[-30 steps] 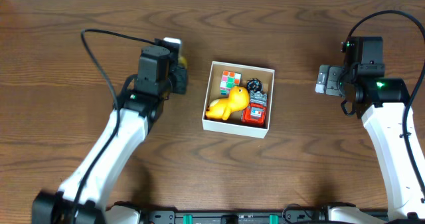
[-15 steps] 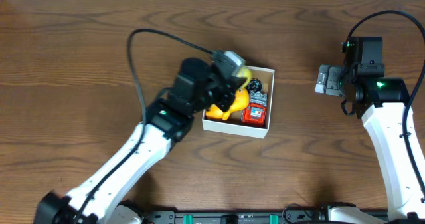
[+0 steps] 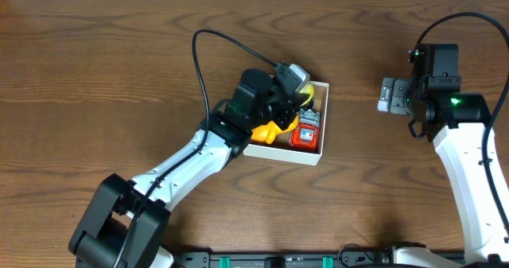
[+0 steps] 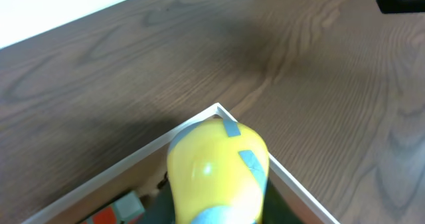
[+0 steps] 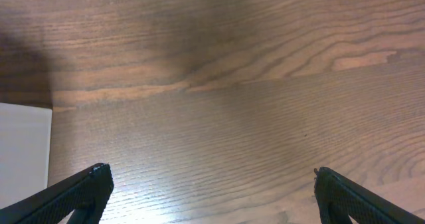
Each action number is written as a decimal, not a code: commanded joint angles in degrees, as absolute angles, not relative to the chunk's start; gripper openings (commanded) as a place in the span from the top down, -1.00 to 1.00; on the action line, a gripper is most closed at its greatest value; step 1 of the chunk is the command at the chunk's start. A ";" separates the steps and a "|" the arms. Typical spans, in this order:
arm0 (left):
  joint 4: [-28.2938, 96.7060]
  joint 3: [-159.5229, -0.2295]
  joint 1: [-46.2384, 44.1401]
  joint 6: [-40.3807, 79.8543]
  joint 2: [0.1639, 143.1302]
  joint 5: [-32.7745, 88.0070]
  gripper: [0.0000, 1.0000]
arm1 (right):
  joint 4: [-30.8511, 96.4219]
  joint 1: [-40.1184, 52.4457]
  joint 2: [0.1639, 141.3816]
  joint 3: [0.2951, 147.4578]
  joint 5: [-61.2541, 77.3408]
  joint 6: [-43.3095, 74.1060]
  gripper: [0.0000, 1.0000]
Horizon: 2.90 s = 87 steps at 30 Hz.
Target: Pack container
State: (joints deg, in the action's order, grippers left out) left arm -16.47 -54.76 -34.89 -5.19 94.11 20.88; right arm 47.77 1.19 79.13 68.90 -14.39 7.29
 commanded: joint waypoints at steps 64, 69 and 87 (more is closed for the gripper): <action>7.49 -54.61 -11.53 1.83 78.67 -13.13 -0.96 | 47.75 0.71 79.02 69.54 -14.76 8.32 -0.98; 7.51 -54.61 -11.53 1.83 78.67 -13.10 -0.96 | 47.75 0.71 79.02 69.52 -14.76 8.29 -0.99; 7.51 -54.61 -11.53 1.83 78.67 -13.13 -0.96 | 48.53 9.74 34.13 68.51 -14.83 8.08 -0.99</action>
State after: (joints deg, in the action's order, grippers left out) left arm 7.51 -54.74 -11.73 1.52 79.29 -12.45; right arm 47.57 8.82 39.00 68.62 -14.41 7.29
